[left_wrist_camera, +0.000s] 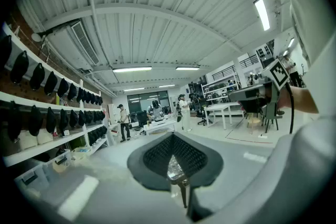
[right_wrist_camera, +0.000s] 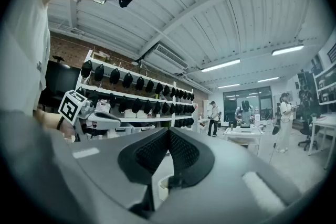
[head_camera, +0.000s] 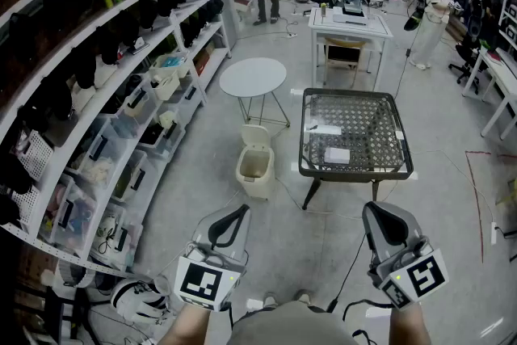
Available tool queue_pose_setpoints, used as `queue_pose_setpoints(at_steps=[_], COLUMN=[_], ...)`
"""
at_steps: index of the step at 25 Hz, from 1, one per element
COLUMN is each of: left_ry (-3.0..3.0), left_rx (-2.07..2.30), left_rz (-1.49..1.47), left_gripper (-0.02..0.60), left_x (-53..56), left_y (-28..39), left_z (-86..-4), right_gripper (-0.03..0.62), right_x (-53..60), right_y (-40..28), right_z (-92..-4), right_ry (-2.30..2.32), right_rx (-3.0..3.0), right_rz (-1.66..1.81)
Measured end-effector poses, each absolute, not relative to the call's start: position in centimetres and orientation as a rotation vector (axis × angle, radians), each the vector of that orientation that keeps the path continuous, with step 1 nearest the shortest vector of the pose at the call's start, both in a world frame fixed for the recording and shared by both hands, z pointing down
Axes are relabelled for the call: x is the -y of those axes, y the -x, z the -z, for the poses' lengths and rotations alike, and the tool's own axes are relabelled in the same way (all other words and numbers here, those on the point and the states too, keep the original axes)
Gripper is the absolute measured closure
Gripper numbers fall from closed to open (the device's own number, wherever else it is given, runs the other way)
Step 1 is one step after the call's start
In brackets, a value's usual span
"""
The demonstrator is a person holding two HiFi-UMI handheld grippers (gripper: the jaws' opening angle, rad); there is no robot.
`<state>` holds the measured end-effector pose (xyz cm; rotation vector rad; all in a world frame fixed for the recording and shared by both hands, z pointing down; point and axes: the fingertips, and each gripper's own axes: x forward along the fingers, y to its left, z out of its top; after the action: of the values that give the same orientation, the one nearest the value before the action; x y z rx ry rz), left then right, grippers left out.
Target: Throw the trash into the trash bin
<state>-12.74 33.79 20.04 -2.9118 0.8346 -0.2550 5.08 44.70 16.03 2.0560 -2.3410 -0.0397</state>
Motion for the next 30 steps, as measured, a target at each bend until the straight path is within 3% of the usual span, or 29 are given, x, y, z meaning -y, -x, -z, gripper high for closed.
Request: queue_pose_setpoints(at_steps=[18,20,21,30], left_ry=[2.913,2.903,2.894,2.867], left_rx=[-0.809,-0.798,-0.789,-0.780], left_rz=[0.237,0.238,0.239,0.276], left_gripper=[0.580,0.580,0.580,0.580], left_x=[-33.5,-33.6,-33.6,-34.5], left_y=[13.2,12.9,12.8,10.7], left_z=[-20.1,-20.0,-20.0,-20.6], right_gripper=[0.587,0.376,0.320,0.312], right_x=[-45.3,-45.4,-45.4,-46.1], right_y=[-5.3,-6.2,-6.5,-8.5], right_z=[-16.1,-16.0,-15.9,-17.5], right_ry=[-2.193,-2.235,-2.244,-2.189], right_rx=[2.314,2.289,2.280,2.299], right_rz=[0.034,0.031,0.033,0.000])
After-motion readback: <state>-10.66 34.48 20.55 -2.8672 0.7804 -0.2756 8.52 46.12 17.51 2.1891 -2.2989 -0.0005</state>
